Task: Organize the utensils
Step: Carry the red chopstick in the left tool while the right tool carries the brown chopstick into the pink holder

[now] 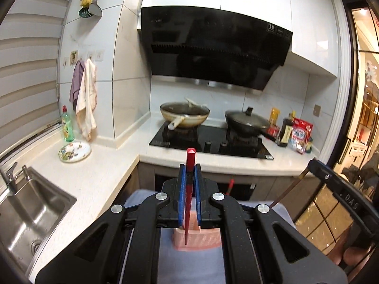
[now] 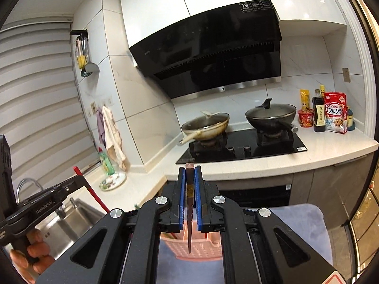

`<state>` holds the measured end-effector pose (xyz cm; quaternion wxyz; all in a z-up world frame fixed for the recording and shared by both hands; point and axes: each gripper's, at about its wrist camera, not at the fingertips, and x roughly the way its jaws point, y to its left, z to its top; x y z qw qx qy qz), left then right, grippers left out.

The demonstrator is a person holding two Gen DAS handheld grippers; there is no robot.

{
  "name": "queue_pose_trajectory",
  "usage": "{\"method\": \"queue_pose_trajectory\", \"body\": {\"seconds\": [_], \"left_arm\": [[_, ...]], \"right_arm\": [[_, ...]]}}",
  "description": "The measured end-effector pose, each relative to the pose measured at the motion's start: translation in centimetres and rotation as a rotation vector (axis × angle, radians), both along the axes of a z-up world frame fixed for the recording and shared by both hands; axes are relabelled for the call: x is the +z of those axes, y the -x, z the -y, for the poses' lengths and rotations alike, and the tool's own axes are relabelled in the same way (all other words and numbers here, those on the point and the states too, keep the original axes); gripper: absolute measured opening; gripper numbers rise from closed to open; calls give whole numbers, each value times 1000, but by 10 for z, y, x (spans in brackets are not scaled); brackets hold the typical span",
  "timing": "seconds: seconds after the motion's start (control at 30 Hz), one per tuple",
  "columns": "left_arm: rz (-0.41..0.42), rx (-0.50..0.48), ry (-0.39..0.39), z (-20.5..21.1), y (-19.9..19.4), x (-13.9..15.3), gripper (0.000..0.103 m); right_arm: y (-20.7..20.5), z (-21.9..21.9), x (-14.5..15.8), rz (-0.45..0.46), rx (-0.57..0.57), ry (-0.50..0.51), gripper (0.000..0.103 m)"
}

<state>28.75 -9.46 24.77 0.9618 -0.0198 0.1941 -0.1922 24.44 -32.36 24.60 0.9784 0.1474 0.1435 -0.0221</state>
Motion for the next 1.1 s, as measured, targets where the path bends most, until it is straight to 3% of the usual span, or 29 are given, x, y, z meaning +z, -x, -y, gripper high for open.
{"method": "queue_pose_trajectory", "body": {"seconds": [0.13, 0.37, 0.6, 0.77, 0.8, 0.93, 1.1], "left_arm": [[6, 6, 5, 11, -22, -6, 7], [-44, 2, -2, 26, -57, -38, 7], [-113, -6, -10, 33, -74, -76, 7], [-157, -10, -29, 36, -79, -94, 7], [-163, -15, -24, 36, -79, -97, 8], [-177, -6, -30, 32, -75, -100, 31], [-170, 13, -61, 29, -57, -97, 34]], "right_arm": [[-28, -2, -7, 0, -9, 6, 7], [-66, 1, -47, -71, -7, -11, 7], [-77, 1, -91, -143, 5, -35, 7], [-80, -2, -106, -174, 6, -22, 7], [-80, -2, -108, -182, 9, -19, 8], [-72, -3, -106, -180, 5, 1, 13], [-53, -3, -92, -157, 3, 4, 25]]}}
